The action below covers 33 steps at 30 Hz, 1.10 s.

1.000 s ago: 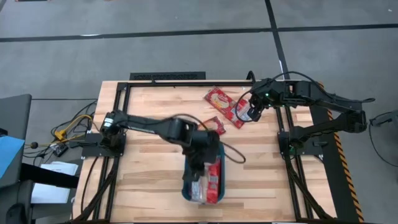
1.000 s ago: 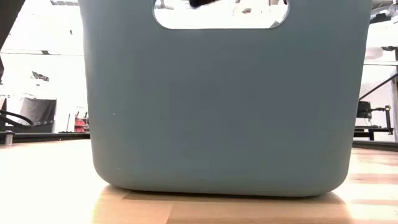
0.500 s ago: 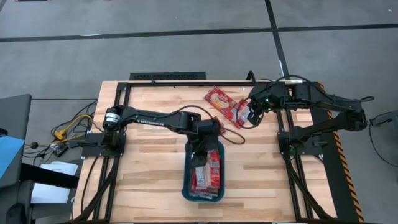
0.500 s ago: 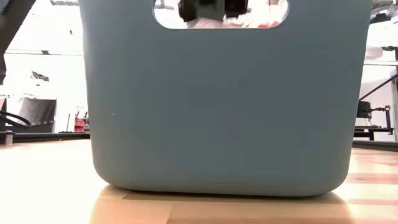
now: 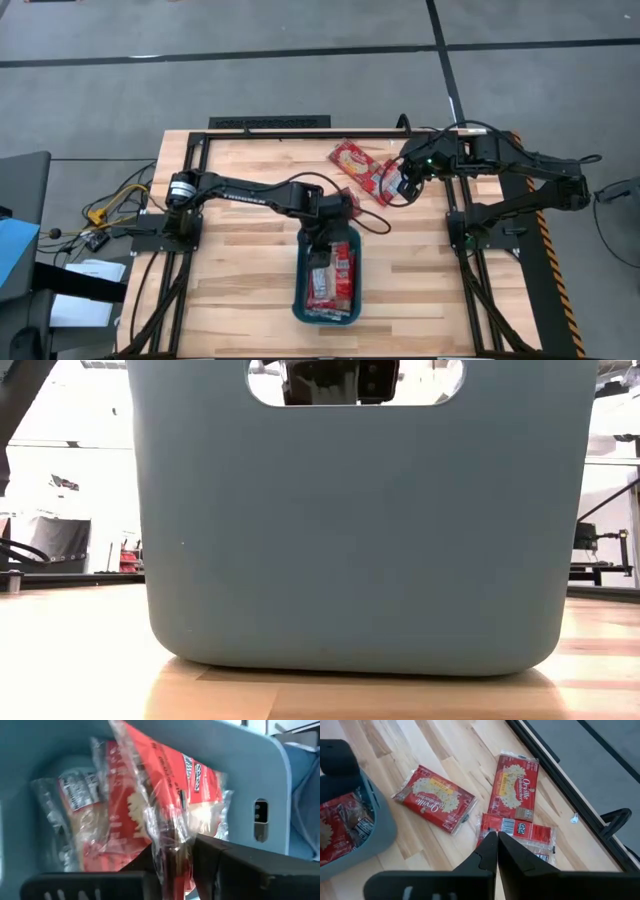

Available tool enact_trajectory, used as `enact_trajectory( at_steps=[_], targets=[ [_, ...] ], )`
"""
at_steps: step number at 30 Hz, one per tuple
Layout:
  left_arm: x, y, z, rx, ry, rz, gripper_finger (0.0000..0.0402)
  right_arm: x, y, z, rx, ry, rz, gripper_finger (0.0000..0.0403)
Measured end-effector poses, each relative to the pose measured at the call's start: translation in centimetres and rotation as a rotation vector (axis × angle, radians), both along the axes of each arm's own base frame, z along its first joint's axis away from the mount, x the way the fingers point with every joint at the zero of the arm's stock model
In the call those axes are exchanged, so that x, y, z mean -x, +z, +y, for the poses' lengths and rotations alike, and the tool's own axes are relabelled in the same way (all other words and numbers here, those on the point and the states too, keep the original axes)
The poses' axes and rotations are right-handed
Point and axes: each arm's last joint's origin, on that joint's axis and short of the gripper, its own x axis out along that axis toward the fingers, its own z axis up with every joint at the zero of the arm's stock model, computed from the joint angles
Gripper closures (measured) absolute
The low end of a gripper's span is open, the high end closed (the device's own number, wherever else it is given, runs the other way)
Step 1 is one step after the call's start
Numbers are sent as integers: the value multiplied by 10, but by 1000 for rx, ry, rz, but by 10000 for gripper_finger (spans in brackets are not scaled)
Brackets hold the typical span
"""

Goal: Sort popcorn bags into baskets
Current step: Put the red popcorn pack into the blue container

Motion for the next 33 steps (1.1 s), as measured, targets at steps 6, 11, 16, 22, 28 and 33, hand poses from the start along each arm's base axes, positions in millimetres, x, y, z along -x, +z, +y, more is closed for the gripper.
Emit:
enact_trajectory(
  at_steps=[6, 11, 16, 22, 28, 33],
  targets=[
    [0, 0, -2, -10, -21, -15, 313, 0, 0, 0, 0, 0, 0, 375],
    [0, 0, -4, -28, -41, -26, 246, 0, 0, 0, 0, 0, 1, 373],
    [0, 0, -3, -39, -63, -39, 162, -2, -1, 0, -1, 0, 5, 365],
    [0, 7, 8, -47, -33, -20, 92, -13, -5, -2, -1, 2, 9, 364],
    [5, 47, 31, 6, 60, 35, 80, -37, -19, -8, 32, 18, 59, 364],
    [21, 96, 54, -121, 91, 13, 81, -73, -41, -16, 59, 47, 107, 367]
  ],
)
